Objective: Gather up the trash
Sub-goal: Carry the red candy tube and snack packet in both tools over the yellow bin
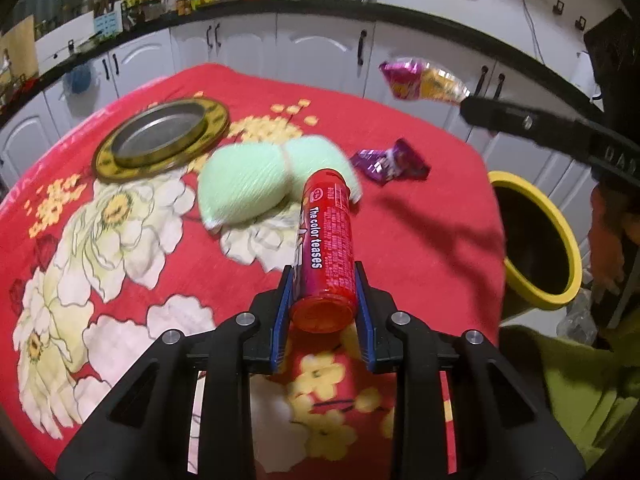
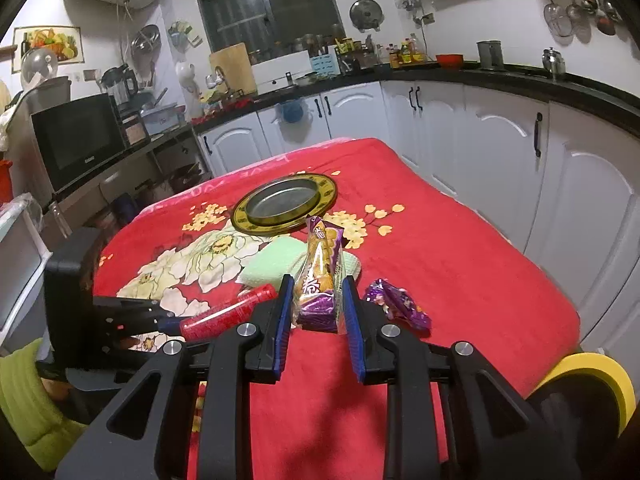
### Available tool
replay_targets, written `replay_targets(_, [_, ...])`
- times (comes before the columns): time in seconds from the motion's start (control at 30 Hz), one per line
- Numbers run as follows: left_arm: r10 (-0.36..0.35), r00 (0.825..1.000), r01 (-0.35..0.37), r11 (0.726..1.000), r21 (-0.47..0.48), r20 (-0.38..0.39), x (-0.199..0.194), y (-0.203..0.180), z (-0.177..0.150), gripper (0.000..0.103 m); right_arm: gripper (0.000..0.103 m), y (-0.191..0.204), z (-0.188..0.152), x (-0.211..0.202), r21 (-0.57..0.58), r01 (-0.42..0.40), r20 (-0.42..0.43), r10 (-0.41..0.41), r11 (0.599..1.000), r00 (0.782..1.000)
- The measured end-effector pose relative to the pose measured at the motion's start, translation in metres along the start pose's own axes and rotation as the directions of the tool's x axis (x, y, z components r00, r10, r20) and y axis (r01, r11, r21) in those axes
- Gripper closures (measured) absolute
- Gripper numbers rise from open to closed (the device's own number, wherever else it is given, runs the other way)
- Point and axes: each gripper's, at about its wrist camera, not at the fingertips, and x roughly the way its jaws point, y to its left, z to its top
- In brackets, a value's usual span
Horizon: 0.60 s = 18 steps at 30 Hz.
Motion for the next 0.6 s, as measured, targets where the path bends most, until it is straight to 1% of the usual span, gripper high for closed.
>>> replay_targets(0.3, [-0.028,0.996,0.026,0.999,0.026,0.084,-0.023,-0.032,0.019,0.082,0.079,-0.016,-0.006,-0.029,0.025,0.021,0.032,-0.022,0.999,0.999])
replay_targets(0.6, [-0.079,0.989,0.073,0.996,0.053,0.124,-0.030,-0.064,0.033,0.082,0.079,-0.044,-0.013,-0.065,0.067,0.080,0.072,-0.085,0.995,0.994])
